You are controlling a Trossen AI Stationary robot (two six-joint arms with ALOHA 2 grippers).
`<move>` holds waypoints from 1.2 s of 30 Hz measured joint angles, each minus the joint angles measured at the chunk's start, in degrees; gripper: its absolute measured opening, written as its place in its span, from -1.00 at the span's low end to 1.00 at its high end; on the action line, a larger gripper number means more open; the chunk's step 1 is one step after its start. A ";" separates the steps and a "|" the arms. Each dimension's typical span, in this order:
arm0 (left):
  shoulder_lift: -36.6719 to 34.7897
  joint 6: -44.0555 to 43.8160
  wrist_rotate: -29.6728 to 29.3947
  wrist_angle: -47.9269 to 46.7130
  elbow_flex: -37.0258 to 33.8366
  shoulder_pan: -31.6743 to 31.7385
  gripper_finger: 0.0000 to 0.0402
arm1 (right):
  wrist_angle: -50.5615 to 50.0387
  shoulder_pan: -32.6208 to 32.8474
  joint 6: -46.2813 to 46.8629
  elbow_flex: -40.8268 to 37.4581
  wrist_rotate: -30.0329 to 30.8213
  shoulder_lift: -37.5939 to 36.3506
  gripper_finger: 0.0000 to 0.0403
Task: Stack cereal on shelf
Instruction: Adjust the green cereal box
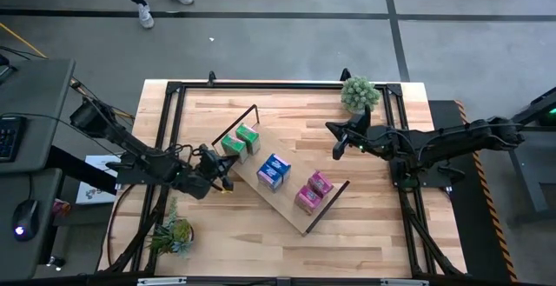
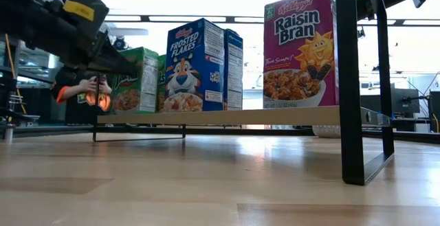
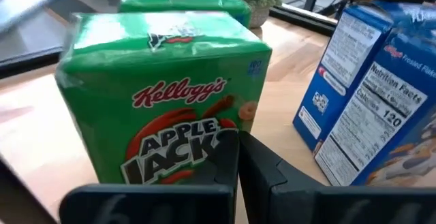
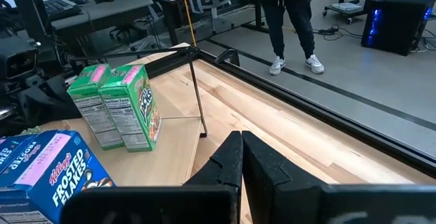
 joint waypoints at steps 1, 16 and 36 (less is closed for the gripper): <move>0.07 0.02 0.67 -0.07 0.00 0.17 -1.00 | 0.02 0.00 0.00 0.00 0.01 0.00 -1.00; -0.06 15.48 8.03 -11.52 10.16 -2.90 -1.00 | 0.00 0.00 0.00 0.00 -0.01 0.00 -1.00; -23.88 2.35 3.98 -80.24 29.00 13.97 -1.00 | 0.11 0.00 -0.02 0.00 -0.04 0.00 -1.00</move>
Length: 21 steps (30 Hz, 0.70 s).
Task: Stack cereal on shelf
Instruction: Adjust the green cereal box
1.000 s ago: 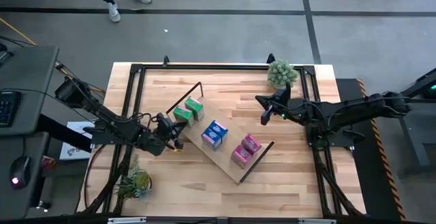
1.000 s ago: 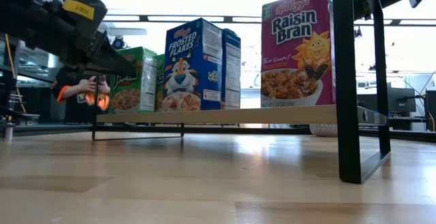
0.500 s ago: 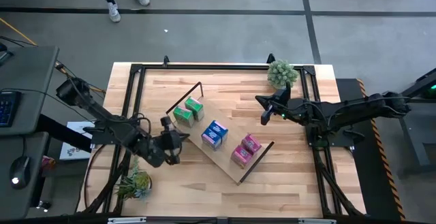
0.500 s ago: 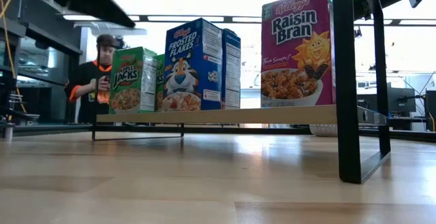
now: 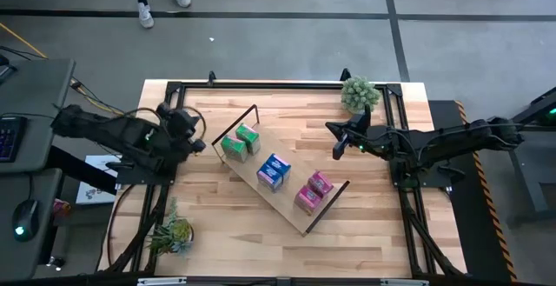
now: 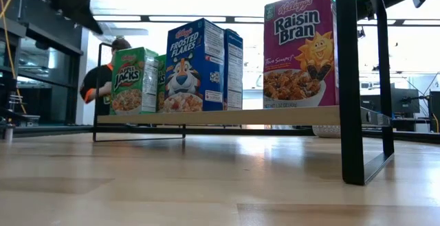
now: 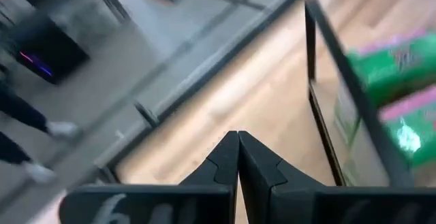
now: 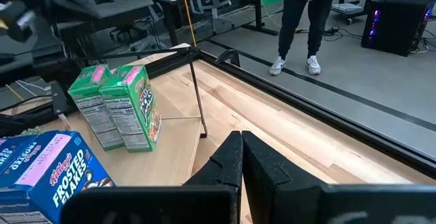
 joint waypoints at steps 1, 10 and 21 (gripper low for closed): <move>-1.62 1.38 2.89 1.13 -1.27 1.64 -1.00 | 0.13 0.00 -0.18 0.00 0.00 0.00 -1.00; -6.77 19.50 21.66 21.90 -10.49 13.61 -1.00 | 1.53 0.00 -0.42 0.00 0.02 0.00 -1.00; -5.32 24.76 39.86 28.78 -11.30 36.08 -1.00 | 1.60 0.00 -1.47 0.00 0.04 0.00 -1.00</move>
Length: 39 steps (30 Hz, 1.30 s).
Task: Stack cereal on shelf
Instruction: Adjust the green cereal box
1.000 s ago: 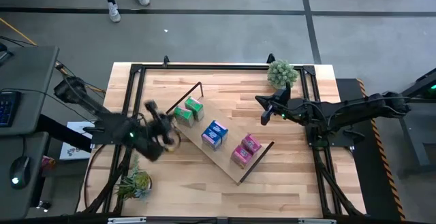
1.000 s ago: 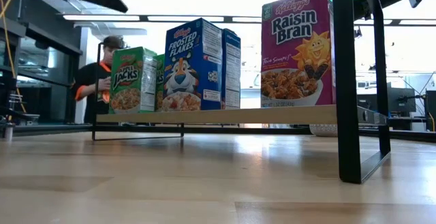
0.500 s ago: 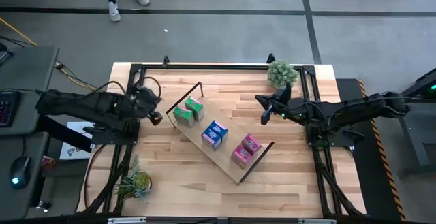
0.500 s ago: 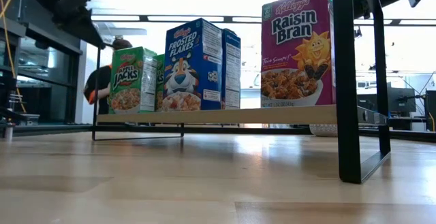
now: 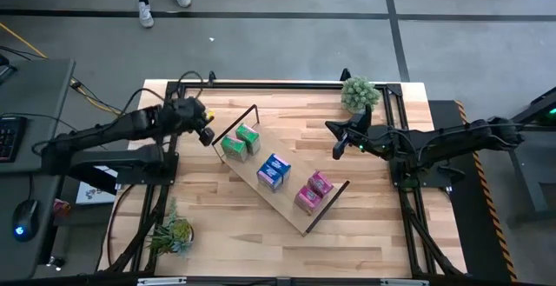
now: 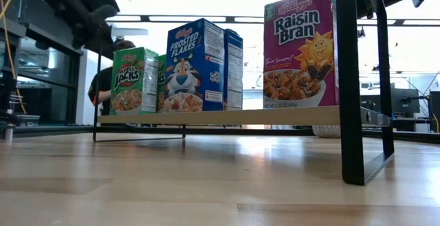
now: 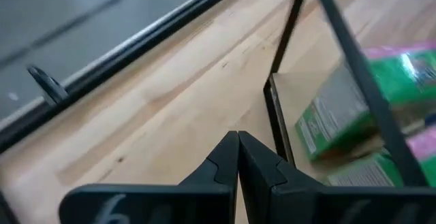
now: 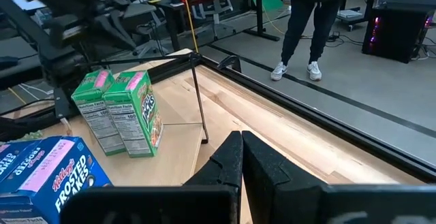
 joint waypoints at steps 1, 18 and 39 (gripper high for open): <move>0.50 0.30 2.74 0.48 0.00 2.84 -1.00 | 0.00 0.00 -0.02 0.00 0.00 0.00 -1.00; 6.48 8.51 44.99 -1.09 0.02 26.00 -1.00 | -0.54 0.00 -1.07 0.00 -0.20 0.00 -1.00; 15.66 7.64 55.79 -0.65 0.02 22.79 -1.00 | -0.04 0.00 -1.51 0.00 -0.20 0.00 -1.00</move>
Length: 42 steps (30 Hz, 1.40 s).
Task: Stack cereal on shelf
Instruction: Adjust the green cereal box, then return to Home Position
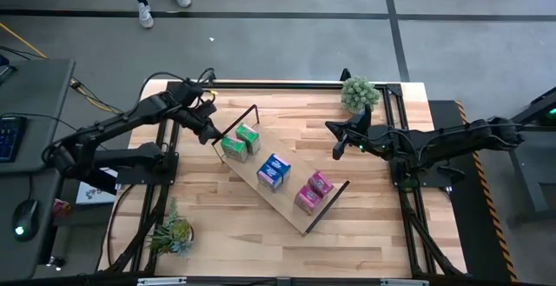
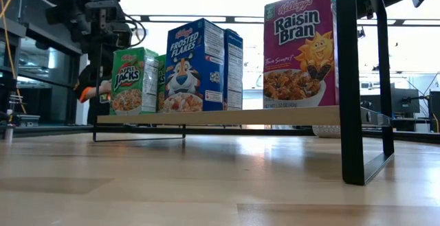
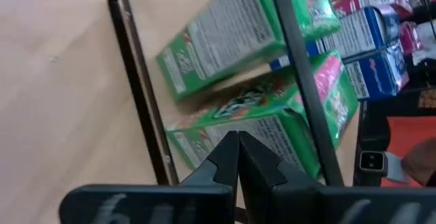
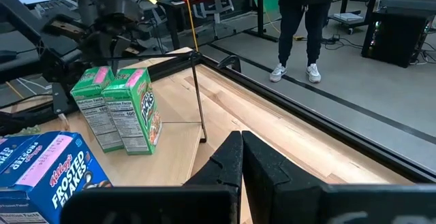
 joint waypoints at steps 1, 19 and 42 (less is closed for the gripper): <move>0.03 -0.09 -0.19 0.01 0.00 -0.42 -1.00 | 0.00 0.00 0.02 0.00 0.00 0.00 -1.00; 0.10 -0.80 -0.11 3.66 0.00 -2.14 -1.00 | 0.02 0.00 0.05 0.00 0.00 0.00 -1.00; -0.55 -3.09 -8.33 12.76 3.26 0.36 -1.00 | 0.00 0.00 0.20 0.00 0.00 0.00 -1.00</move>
